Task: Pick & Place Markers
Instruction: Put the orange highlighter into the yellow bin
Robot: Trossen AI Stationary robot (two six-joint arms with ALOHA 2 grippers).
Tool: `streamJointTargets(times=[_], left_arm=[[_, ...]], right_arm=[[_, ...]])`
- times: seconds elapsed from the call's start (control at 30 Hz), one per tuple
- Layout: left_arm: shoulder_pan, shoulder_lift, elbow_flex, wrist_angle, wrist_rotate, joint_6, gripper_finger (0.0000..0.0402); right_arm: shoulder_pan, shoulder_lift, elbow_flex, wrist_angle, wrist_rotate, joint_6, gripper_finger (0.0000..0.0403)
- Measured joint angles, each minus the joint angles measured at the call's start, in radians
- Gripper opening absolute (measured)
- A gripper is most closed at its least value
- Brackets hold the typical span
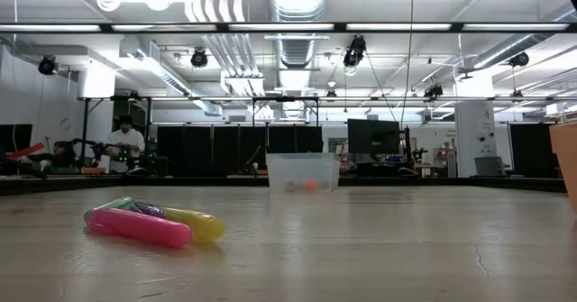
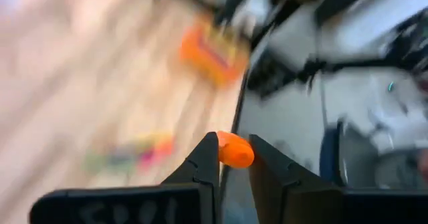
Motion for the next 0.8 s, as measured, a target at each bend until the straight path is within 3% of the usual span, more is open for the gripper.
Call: streamJointTargets(times=[0.17,0.37,0.63,0.8], left_arm=[[-0.005,0.019,-0.012,-0.221,0.260,-0.342,0.0053],[-0.006,0.059,-0.125,-0.240,0.402,-0.542,0.0054],[-0.007,0.130,-0.366,0.072,0.634,-0.617,0.0055],[-0.007,0.176,-0.503,0.229,0.711,-0.603,0.0055]], right_arm=[[0.003,0.000,-0.055,-0.029,0.000,-0.009,0.0214],[-0.006,0.000,-0.170,-0.021,0.051,0.058,0.0214],[-0.008,0.000,-0.327,0.013,0.050,0.192,0.0214],[-0.009,0.000,-0.385,0.063,0.049,0.254,0.0214]])
